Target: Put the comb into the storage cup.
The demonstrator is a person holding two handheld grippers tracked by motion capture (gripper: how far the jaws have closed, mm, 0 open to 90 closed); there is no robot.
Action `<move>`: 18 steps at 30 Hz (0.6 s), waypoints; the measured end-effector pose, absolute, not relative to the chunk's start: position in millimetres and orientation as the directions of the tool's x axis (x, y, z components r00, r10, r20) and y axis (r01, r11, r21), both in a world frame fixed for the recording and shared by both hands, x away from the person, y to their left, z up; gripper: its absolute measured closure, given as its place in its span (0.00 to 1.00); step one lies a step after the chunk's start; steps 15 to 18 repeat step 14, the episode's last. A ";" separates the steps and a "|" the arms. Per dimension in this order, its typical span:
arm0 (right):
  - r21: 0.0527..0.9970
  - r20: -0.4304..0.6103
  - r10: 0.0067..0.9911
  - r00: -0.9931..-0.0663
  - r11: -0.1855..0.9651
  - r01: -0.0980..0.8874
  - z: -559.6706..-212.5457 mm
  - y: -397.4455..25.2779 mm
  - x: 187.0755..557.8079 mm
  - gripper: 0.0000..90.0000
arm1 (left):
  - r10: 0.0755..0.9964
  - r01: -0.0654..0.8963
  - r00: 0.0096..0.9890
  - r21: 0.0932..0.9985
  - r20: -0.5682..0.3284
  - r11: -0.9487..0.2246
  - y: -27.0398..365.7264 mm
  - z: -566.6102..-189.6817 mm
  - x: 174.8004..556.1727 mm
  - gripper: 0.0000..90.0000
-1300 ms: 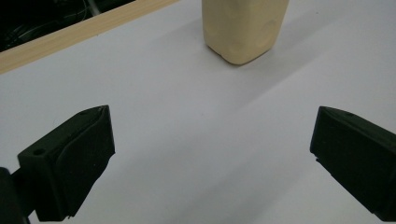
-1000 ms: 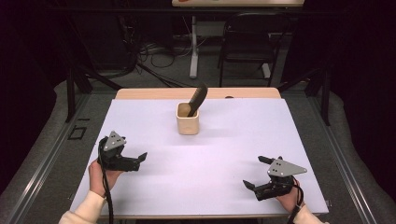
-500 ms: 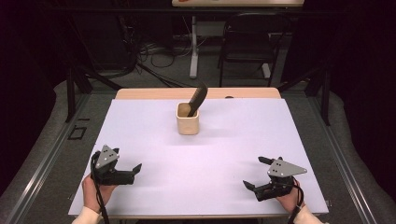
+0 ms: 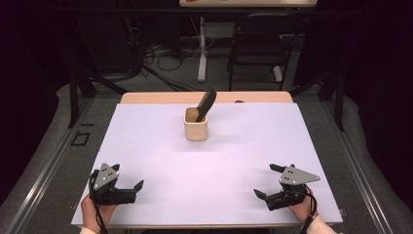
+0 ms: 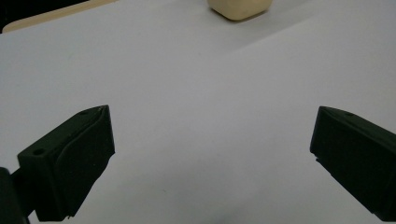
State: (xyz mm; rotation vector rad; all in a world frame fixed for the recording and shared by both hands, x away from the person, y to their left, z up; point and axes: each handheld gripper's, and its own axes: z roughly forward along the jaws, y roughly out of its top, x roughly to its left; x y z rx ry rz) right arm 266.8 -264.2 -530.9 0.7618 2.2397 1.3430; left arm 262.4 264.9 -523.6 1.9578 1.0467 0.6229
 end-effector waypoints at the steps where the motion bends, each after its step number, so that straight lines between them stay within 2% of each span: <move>1: 0.893 -0.072 0.643 -0.763 0.383 0.238 -530.9 -264.4 266.7 0.00 | 0.845 0.445 0.534 0.834 0.045 -0.326 265.2 -524.5 261.7 0.00; 18: 0.890 -0.073 0.638 -0.767 0.388 0.238 -531.1 -264.4 266.4 0.00 | 0.825 0.422 0.559 0.830 0.078 -0.365 262.1 -529.7 258.4 0.00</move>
